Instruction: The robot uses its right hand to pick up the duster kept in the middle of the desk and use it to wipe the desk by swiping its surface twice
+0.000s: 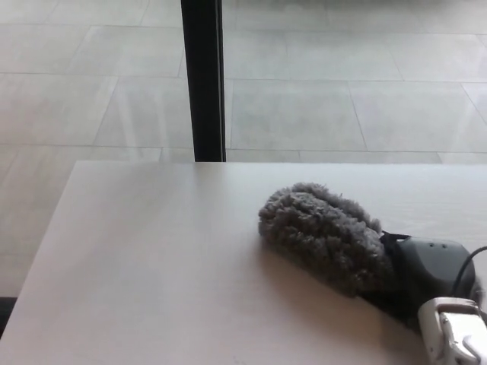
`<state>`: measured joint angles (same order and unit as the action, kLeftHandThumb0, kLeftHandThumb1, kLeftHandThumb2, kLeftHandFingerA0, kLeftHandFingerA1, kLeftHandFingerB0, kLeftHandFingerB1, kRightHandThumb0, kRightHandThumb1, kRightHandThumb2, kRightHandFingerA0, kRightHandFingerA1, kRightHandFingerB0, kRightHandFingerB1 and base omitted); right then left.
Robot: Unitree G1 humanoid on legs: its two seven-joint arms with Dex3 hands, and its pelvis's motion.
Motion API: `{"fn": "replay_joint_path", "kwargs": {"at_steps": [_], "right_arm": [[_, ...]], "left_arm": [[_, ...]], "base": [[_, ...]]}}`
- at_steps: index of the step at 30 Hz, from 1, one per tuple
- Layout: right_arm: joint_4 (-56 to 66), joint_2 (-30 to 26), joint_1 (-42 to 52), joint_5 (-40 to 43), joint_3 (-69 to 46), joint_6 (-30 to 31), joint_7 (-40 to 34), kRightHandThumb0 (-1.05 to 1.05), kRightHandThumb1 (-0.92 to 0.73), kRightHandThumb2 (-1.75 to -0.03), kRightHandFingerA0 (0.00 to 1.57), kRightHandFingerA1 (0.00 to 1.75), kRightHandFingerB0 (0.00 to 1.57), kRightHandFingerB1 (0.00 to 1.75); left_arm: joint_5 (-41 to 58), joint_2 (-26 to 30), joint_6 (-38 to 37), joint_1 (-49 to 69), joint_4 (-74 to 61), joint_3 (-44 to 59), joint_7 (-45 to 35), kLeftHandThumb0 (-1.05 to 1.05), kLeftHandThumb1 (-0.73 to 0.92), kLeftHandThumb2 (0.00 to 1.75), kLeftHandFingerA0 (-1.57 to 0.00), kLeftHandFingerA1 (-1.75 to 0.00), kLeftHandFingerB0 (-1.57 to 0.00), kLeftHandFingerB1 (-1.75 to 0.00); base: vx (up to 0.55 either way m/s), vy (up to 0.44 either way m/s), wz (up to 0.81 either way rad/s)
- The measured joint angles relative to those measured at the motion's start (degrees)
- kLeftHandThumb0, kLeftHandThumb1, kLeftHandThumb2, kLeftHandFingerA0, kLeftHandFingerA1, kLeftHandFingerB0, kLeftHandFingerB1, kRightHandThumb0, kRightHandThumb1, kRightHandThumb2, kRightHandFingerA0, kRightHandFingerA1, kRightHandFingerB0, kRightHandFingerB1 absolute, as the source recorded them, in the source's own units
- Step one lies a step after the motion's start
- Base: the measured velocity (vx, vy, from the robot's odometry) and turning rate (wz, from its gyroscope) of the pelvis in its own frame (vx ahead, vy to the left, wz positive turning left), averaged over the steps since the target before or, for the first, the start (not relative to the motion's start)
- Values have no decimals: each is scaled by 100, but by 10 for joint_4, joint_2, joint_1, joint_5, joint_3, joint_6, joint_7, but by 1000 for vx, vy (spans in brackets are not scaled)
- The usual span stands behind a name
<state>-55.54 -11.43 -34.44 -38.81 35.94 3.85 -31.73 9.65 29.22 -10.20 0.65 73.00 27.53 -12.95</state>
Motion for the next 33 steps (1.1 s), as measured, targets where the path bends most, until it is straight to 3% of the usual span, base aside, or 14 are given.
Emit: {"fn": "replay_joint_path", "kwargs": {"at_steps": [4,5,6,7,13,19,20,21,22,29,32,33], "right_arm": [[68,3,26,-14,31,-6,0,-29,-56,-57,96,165,91,65],[87,3,34,-18,39,-8,0,-31,-39,-86,128,139,85,77],[108,3,41,-21,47,-10,0,-31,-39,-86,128,139,85,77],[129,1,50,-26,56,-12,1,-28,-56,-63,103,171,95,69],[239,-23,96,-53,101,-40,11,-20,-54,-72,101,171,98,72],[275,-49,113,-67,105,-63,23,-25,-53,-59,94,171,89,66],[279,-53,115,-69,104,-65,25,-24,-36,-82,124,137,82,76],[281,-57,115,-71,102,-67,27,-24,-36,-82,124,137,82,76],[282,-61,114,-73,101,-70,29,-24,-55,-56,94,166,88,61],[247,-74,88,-79,81,-83,47,-27,-58,-61,89,166,90,62],[204,-75,59,-79,61,-83,58,-29,-56,-60,89,167,89,61],[188,-75,48,-79,53,-81,63,-34,-40,-86,121,136,84,75]], "left_arm": [[0,1,0,-2,0,-2,0,-50,62,59,-75,-55,-67,-48],[0,1,0,-3,0,-2,0,-51,61,59,-77,-55,-68,-47],[0,1,0,-3,0,-2,-1,-51,61,59,-77,-55,-68,-47],[0,1,0,-4,0,-2,-1,-51,62,59,-75,-53,-68,-47],[-1,7,-3,-8,0,-10,-2,-52,62,59,-77,-53,-69,-46],[-1,10,-3,-11,1,-12,-2,-50,62,59,-79,-53,-70,-46],[-1,10,-3,-12,2,-12,-2,-48,60,59,-77,-55,-69,-48],[-1,10,-3,-13,2,-12,-2,-48,60,59,-77,-55,-69,-48],[0,10,-3,-14,3,-11,-3,-50,61,59,-76,-53,-69,-47],[1,10,-3,-14,6,-12,-3,-53,63,59,-77,-55,-68,-47],[1,10,-4,-12,5,-12,-4,-53,64,60,-77,-54,-69,-47],[1,10,-4,-12,5,-13,-4,-53,64,60,-77,-54,-68,-47]], "base": [[0,0,0],[0,0,0],[0,0,0],[0,0,0],[0,0,0],[0,0,0],[0,0,0],[0,0,0],[0,0,0],[0,0,0],[0,0,0],[0,0,0]]}}
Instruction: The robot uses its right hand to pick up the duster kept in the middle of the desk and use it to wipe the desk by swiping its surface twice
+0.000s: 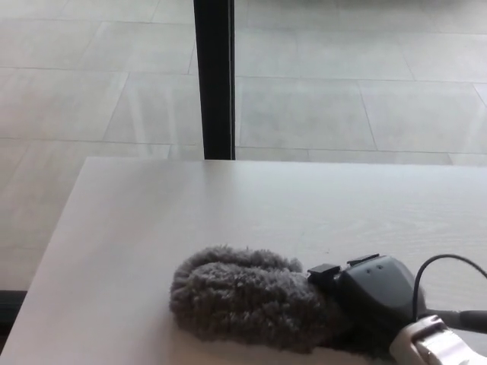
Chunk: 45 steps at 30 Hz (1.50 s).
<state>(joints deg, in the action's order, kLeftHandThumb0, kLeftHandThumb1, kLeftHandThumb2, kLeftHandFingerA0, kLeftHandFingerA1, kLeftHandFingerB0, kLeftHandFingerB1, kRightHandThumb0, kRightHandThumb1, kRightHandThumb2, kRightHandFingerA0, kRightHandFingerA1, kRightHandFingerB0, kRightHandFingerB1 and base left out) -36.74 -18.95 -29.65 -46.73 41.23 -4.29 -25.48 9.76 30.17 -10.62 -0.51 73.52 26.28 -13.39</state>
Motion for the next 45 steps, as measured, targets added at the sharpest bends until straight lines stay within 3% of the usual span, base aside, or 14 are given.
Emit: {"fn": "replay_joint_path", "kwargs": {"at_steps": [1,7,8,13,14,15,24,25,33,34,38,40,43,45], "right_arm": [[-19,2,-11,-1,-7,3,1,-33,-58,-60,93,173,88,62],[-94,18,-49,-1,-30,24,6,-33,-66,-63,88,175,82,96],[-116,21,-58,-1,-35,30,5,-39,-52,-96,119,134,85,101],[-183,22,-80,-1,-46,47,-7,-36,-49,-94,116,133,81,101],[-198,20,-83,0,-52,49,-11,-31,-65,-65,85,175,73,113],[-209,15,-82,0,-57,51,-15,-31,-63,-61,82,175,71,115],[-282,-61,-39,24,-118,58,-51,-36,-63,-65,88,167,72,88],[-288,-69,-32,28,-126,58,-55,-41,-48,-93,118,136,77,104],[-328,-108,-1,59,-181,69,-67,-39,-67,-64,83,171,66,108],[-329,-107,0,65,-188,70,-67,-43,-48,-94,117,136,75,95],[-322,-105,2,77,-198,68,-64,-41,-49,-93,116,135,77,90],[-314,-101,2,81,-199,64,-63,-30,-69,-69,82,174,70,134],[-295,-93,3,90,-202,52,-60,-38,-73,-64,79,132,63,60],[-284,-90,3,94,-204,43,-55,-52,-75,-62,82,140,42,38]], "left_arm": [[0,0,0,0,0,0,0,-54,63,59,-76,-55,-68,-48],[0,0,-2,-1,2,-2,0,-53,63,60,-78,-55,-69,-46],[0,0,-2,-1,1,-2,0,-52,64,60,-78,-55,-69,-47],[0,-1,-2,2,1,-3,0,-53,64,60,-75,-54,-68,-47],[1,-3,-2,2,1,-2,0,-54,64,60,-76,-54,-68,-48],[1,-3,-2,2,1,-2,0,-54,64,60,-76,-55,-67,-48],[7,-9,-2,5,1,12,-1,-46,58,58,-81,-59,-74,-53],[8,-9,-2,5,2,15,-1,-45,58,58,-80,-58,-73,-53],[17,-9,1,9,2,26,-2,-50,61,59,-76,-58,-71,-51],[17,-9,1,9,1,25,-3,-50,62,59,-78,-56,-70,-50],[17,-9,1,8,2,23,-3,-51,63,59,-78,-56,-70,-50],[17,-9,1,9,2,22,-3,-52,61,59,-79,-56,-71,-49],[17,-9,0,11,3,19,-3,-54,61,59,-80,-57,-71,-48],[17,-9,0,11,3,18,-3,-54,62,59,-80,-56,-70,-48]], "base": [[0,0,0],[0,0,0],[0,0,0],[0,0,0],[0,0,0],[0,0,0],[0,0,0],[0,0,0],[0,0,0],[0,0,0],[0,0,0],[0,0,0],[0,0,0],[0,0,0]]}}
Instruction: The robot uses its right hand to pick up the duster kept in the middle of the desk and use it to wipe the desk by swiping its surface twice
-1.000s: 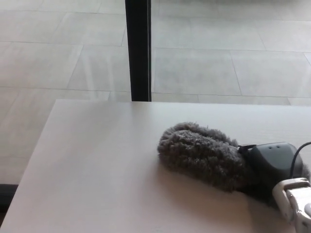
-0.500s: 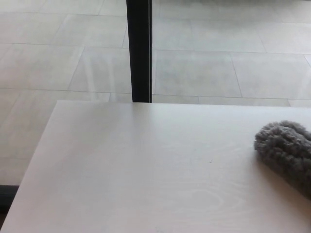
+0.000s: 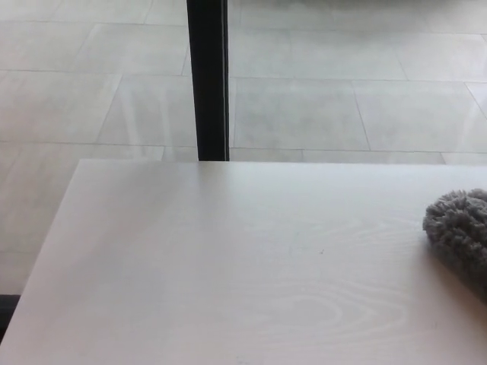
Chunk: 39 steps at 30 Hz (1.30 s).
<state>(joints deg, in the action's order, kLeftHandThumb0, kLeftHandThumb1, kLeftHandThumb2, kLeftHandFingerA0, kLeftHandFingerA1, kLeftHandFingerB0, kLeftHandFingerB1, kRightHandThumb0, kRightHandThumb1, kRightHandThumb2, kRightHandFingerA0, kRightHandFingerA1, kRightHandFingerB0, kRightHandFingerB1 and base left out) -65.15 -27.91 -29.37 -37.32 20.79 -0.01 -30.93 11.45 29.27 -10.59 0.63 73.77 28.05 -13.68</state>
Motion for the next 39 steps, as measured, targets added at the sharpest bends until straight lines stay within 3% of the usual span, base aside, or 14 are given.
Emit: {"fn": "replay_joint_path", "kwargs": {"at_steps": [2,3,4,7,8,10,11,19,21,25,26,27,36,39], "right_arm": [[12,0,0,3,-1,-11,8,-62,-76,-62,70,137,29,31],[18,1,0,5,-1,-17,12,-86,-79,-64,22,61,2,23],[23,1,0,5,0,-20,16,-95,-63,-106,6,36,0,10],[42,1,-5,5,5,-21,32,-105,-66,-111,4,18,0,4],[47,3,-4,5,9,-21,42,-105,-80,-66,0,0,0,0],[55,3,-3,5,13,-20,59,-105,-61,-105,0,6,0,0],[58,3,-3,5,14,-20,66,-105,-78,-65,0,0,0,0],[87,-17,-3,5,15,-20,130,-105,-65,-98,0,2,0,0],[96,-29,-2,5,15,-19,148,-105,-76,-64,0,0,0,0],[125,-60,8,5,14,-17,182,-105,-79,-65,0,0,0,0],[134,-68,12,5,12,-16,190,-103,-65,-99,0,8,0,0],[144,-76,17,6,10,-16,198,-105,-82,-67,0,0,0,0],[298,-171,107,50,-108,-20,267,-105,-81,-64,0,0,0,0],[325,-181,137,71,-163,-27,277,-105,-66,-110,0,28,0,17]], "left_arm": [[0,0,0,1,0,0,0,-54,62,59,-80,-55,-71,-48],[0,0,0,2,0,0,0,-53,62,59,-79,-54,-71,-47],[0,0,0,2,0,-1,0,-52,63,60,-79,-56,-69,-48],[0,0,0,2,0,-1,0,-52,63,60,-77,-55,-70,-49],[0,0,0,2,0,-1,0,-51,62,59,-78,-56,-71,-49],[0,0,0,2,0,-1,0,-49,62,59,-79,-56,-71,-49],[0,0,0,2,0,-1,0,-50,62,59,-81,-58,-73,-49],[0,0,0,3,0,-1,0,-50,64,60,-78,-55,-72,-49],[0,0,0,4,0,-1,0,-51,63,59,-78,-57,-74,-49],[1,0,0,7,0,1,0,-50,61,59,-78,-56,-74,-50],[1,0,0,7,0,1,-1,-51,64,60,-77,-55,-72,-48],[2,0,0,8,0,1,-1,-49,63,60,-78,-56,-72,-50],[6,0,1,19,-1,7,-3,-46,65,59,-71,-55,-68,-50],[6,0,1,21,-1,6,-3,-47,64,59,-72,-54,-69,-50]], "base": [[0,0,0],[0,0,0],[0,0,0],[0,0,0],[0,0,0],[0,0,0],[0,0,0],[0,0,0],[0,0,0],[0,0,0],[0,0,0],[0,0,0],[0,0,0],[0,0,0]]}}
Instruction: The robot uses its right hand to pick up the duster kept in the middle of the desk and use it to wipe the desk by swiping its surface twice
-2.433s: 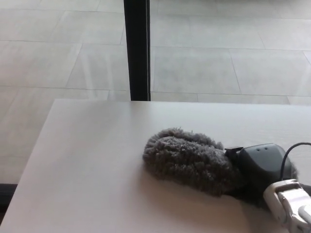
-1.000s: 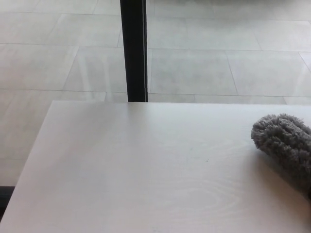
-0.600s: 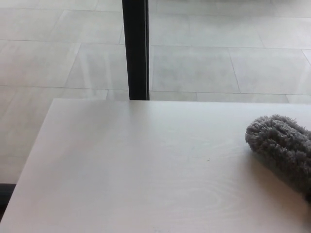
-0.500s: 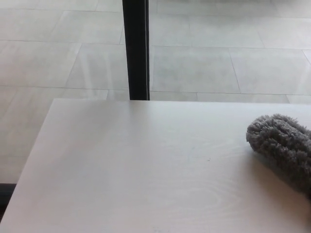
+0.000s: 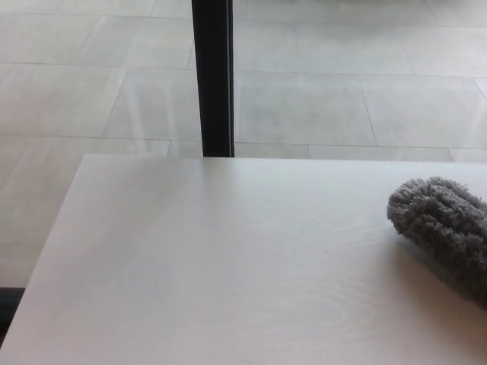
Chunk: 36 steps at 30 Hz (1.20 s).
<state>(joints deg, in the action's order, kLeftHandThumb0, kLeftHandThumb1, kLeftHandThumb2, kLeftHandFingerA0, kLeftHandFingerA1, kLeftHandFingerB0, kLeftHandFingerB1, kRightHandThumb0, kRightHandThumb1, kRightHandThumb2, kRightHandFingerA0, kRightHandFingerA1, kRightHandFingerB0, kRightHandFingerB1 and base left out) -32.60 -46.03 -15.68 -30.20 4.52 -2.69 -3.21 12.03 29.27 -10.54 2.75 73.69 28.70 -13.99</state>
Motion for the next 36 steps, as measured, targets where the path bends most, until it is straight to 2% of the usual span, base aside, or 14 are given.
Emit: {"fn": "replay_joint_path", "kwargs": {"at_steps": [3,4,7,8,9,10,14,15,16,18,24,26,27,36], "right_arm": [[29,-1,40,22,-66,-9,9,-94,-68,-111,1,55,3,32],[35,-1,49,27,-81,-11,11,-90,-87,-66,6,91,1,47],[48,0,90,45,-141,-21,14,-93,-88,-65,6,105,0,52],[50,0,100,49,-156,-24,15,-91,-70,-109,31,86,2,48],[52,0,111,54,-172,-26,15,-86,-82,-65,35,110,4,63],[52,0,126,61,-194,-29,15,-82,-79,-66,85,142,5,64],[44,10,169,85,-262,-37,16,-85,-76,-66,111,154,7,65],[36,12,178,93,-278,-40,16,-85,-76,-66,111,154,7,65],[27,15,186,99,-293,-42,16,-88,-78,-64,67,139,7,71],[4,22,200,115,-328,-46,17,-85,-77,-67,61,151,9,78],[-68,51,223,157,-413,-52,19,-86,-74,-62,39,110,4,73],[-91,63,226,172,-438,-53,23,-85,-56,-98,51,94,4,61],[-102,71,226,179,-451,-53,25,-87,-73,-61,33,111,2,80],[-198,143,225,243,-553,-52,36,-77,-79,-63,45,103,0,59]], "left_arm": [[0,0,0,1,0,0,0,-52,61,59,-71,-56,-68,-51],[0,0,0,1,0,0,0,-49,61,59,-74,-56,-70,-51],[0,0,0,2,0,0,0,-49,63,59,-73,-56,-70,-50],[0,0,0,2,0,-1,0,-49,64,60,-73,-57,-69,-51],[0,0,0,2,0,-1,0,-51,63,59,-72,-55,-70,-50],[0,0,0,3,0,-1,0,-51,63,59,-72,-54,-69,-50],[0,0,0,3,0,-1,0,-52,61,59,-76,-57,-71,-50],[0,0,0,3,0,-1,0,-52,61,59,-76,-57,-71,-50],[0,0,0,4,0,-1,0,-50,61,59,-76,-57,-72,-51],[0,0,0,4,0,-1,0,-52,62,59,-74,-55,-69,-49],[0,0,0,5,0,-1,0,-50,61,58,-77,-55,-71,-51],[0,-1,0,5,1,-1,0,-52,62,59,-76,-57,-69,-51],[0,-1,0,5,1,-1,0,-53,63,60,-77,-55,-68,-49],[0,-1,0,4,2,-2,0,-49,63,59,-76,-56,-63,-50]], "base": [[0,0,0],[0,0,0],[0,0,0],[0,0,0],[0,0,0],[0,0,0],[0,0,0],[0,0,0],[0,0,0],[0,0,0],[0,0,0],[0,0,0],[0,0,0],[0,0,0]]}}
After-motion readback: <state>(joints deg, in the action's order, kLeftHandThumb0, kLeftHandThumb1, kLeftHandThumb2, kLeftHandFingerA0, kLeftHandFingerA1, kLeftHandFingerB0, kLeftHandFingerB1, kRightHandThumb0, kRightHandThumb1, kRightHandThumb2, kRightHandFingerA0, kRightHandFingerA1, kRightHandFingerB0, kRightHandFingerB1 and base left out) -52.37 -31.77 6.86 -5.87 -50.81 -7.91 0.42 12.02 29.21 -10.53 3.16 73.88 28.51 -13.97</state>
